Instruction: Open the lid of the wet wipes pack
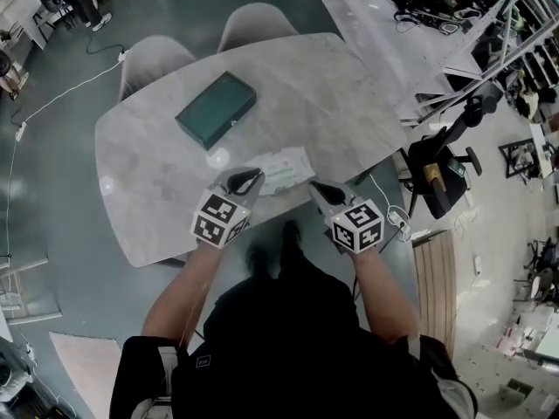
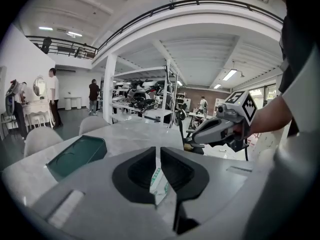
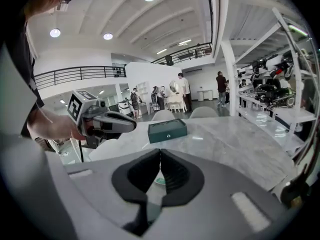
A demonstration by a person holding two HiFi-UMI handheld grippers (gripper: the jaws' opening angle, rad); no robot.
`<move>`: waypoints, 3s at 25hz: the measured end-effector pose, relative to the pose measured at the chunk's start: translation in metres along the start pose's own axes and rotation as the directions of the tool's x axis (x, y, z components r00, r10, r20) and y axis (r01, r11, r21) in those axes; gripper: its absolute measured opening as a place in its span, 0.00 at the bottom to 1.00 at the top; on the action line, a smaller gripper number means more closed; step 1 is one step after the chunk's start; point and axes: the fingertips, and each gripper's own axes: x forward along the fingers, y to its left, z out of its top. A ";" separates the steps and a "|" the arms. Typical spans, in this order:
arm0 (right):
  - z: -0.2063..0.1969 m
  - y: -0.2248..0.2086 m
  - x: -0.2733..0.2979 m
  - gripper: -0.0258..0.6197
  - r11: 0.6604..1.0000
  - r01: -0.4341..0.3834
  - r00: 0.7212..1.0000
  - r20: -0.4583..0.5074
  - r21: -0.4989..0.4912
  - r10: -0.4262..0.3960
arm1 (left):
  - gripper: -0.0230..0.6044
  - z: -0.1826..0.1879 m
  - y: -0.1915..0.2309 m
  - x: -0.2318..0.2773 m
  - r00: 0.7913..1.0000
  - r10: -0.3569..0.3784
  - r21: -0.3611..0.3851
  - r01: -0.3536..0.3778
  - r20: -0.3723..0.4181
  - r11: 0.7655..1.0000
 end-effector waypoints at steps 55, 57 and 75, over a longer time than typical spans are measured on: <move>-0.129 -0.094 0.130 0.04 0.994 -0.090 0.918 -0.392 -0.056 0.061 | 0.28 -0.133 -0.005 0.171 0.809 0.053 0.440 0.263 -0.586 0.859; -0.130 -0.097 0.131 0.04 0.994 -0.088 0.922 -0.383 -0.063 0.058 | 0.28 -0.126 -0.004 0.170 0.817 0.040 0.424 0.256 -0.575 0.869; -0.129 -0.099 0.126 0.04 0.997 -0.073 0.923 -0.378 0.019 0.075 | 0.17 -0.085 0.026 0.157 0.878 0.018 0.304 0.146 -0.478 0.941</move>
